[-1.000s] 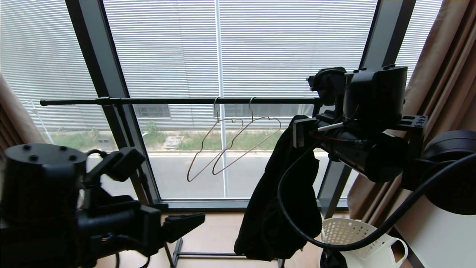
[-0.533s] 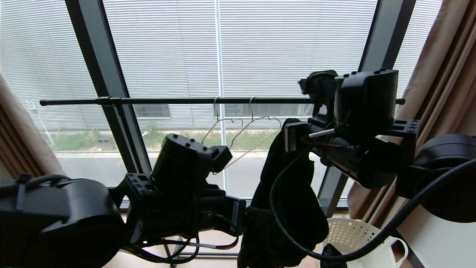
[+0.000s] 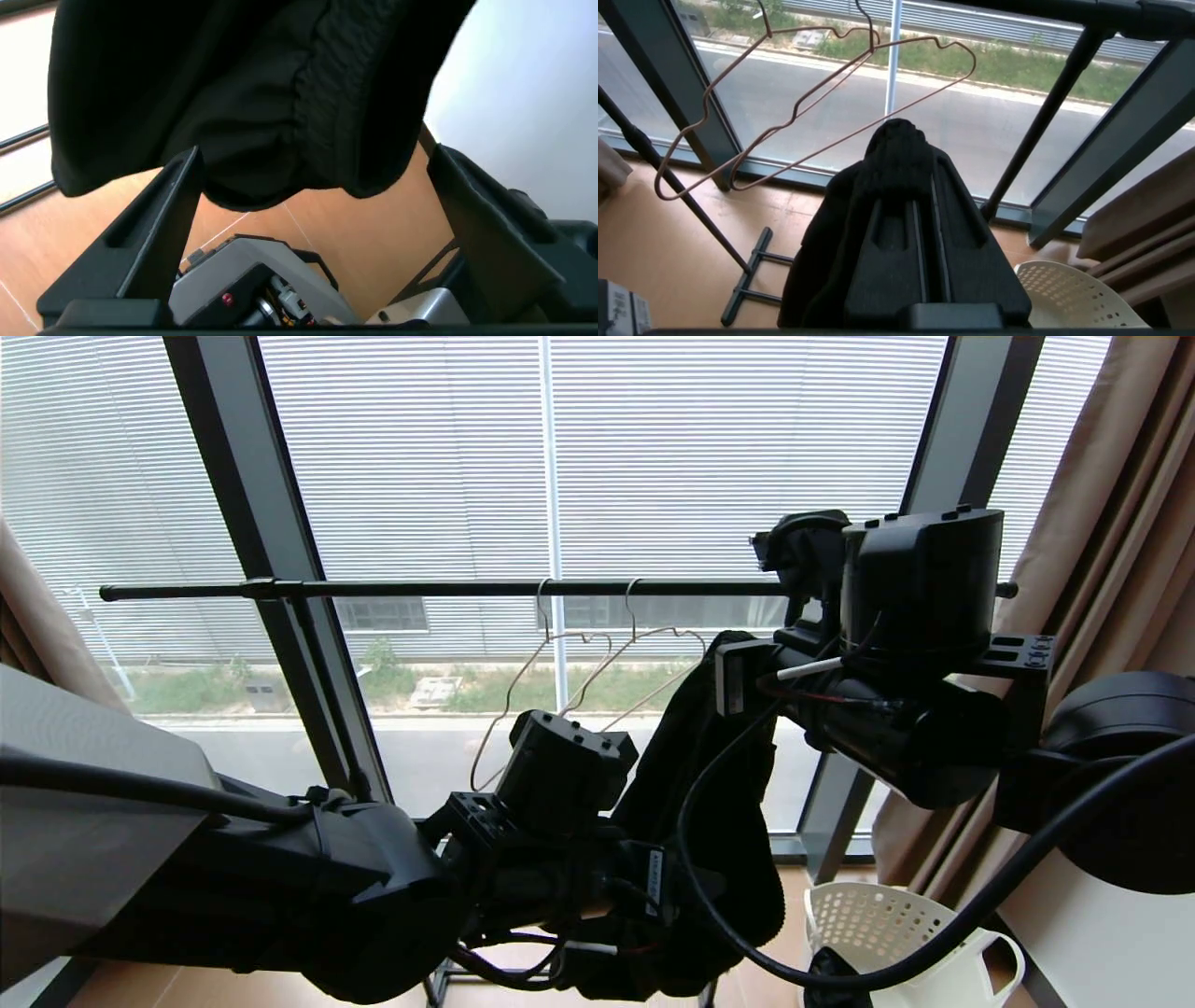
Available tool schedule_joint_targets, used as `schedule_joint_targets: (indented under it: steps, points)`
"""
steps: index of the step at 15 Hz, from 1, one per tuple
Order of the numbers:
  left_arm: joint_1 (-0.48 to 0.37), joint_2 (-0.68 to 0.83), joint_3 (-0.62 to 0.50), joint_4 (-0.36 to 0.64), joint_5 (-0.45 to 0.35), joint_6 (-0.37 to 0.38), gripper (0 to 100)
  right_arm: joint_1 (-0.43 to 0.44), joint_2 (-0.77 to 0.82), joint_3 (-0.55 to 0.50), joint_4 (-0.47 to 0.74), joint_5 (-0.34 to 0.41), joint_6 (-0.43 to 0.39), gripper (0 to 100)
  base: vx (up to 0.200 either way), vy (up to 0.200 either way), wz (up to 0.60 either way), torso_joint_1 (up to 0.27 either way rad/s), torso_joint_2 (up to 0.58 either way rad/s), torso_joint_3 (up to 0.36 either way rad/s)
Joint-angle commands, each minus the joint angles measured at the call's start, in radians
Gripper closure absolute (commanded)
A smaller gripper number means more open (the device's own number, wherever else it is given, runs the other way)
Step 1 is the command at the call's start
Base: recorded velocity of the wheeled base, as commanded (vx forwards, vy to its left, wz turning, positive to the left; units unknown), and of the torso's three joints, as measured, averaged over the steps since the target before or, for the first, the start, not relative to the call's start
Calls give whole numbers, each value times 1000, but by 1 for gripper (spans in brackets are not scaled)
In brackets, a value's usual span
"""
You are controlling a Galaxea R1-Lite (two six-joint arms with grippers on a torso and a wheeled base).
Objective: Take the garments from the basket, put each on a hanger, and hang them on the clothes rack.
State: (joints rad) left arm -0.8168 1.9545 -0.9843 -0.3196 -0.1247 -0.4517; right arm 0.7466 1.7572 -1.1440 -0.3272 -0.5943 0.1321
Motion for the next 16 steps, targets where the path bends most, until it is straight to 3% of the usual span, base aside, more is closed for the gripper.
schedule_joint_targets:
  steps: [1, 6, 11, 16]
  points:
    - [-1, 34, -17, 1, 0, -1, 0, 2, -10, 0, -3, -1, 0, 100, 0, 0, 0, 0, 0, 0]
    - [-35, 93, -40, 1, 60, 1, 0, 27, -45, 1, 2, -4, 12, 100, 0, 0, 0, 0, 0, 0]
    - [-65, 86, -108, 5, 68, 1, 0, 40, -50, 6, 2, -4, 14, 100, 0, 0, 0, 0, 0, 0]
    - [-81, 63, -93, 19, 69, -1, 0, 40, -50, 6, 0, -4, 15, 100, 0, 0, 0, 0, 0, 0]
